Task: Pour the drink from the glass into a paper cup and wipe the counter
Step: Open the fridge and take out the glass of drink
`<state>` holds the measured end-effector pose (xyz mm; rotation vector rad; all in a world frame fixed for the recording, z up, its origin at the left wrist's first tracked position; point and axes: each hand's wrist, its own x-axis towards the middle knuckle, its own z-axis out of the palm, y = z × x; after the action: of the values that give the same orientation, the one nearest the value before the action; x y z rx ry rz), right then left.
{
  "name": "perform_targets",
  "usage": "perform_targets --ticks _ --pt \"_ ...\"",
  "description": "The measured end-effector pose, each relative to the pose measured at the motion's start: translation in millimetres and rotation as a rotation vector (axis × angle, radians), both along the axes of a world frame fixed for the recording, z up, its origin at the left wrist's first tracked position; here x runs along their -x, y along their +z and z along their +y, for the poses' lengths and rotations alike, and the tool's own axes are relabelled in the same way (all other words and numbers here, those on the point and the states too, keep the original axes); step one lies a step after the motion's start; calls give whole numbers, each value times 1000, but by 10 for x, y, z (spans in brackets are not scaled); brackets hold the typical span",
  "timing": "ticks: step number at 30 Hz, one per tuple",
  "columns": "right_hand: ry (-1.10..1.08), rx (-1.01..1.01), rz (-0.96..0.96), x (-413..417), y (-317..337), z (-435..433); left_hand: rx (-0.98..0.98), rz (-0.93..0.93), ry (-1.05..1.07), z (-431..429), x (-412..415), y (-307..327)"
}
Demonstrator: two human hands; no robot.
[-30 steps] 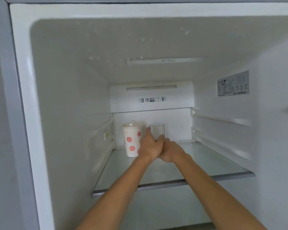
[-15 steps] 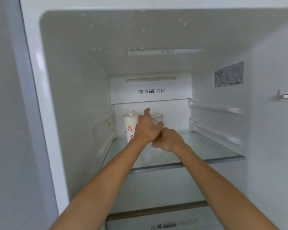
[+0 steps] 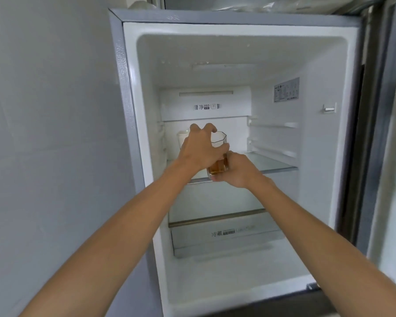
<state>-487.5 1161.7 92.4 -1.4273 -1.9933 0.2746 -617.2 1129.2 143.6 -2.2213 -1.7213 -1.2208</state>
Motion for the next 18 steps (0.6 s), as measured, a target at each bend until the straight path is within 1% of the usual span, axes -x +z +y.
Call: perform_targets --ticks 6,11,13,16,18 --pt "-43 63 -17 -87 -318 -952 7 14 -100 -756 -17 -399" --pt "-44 139 -41 -226 -625 -1639 105 35 -168 -1293 -86 -685" --pt "2 154 -41 -335 -755 -1887 134 56 -181 -1470 -149 -776" --pt "75 228 -37 -563 -901 -2254 165 91 -204 -1740 -296 -913" --pt "64 275 -61 -756 -966 -2452 168 137 -218 -1913 -431 -1010"
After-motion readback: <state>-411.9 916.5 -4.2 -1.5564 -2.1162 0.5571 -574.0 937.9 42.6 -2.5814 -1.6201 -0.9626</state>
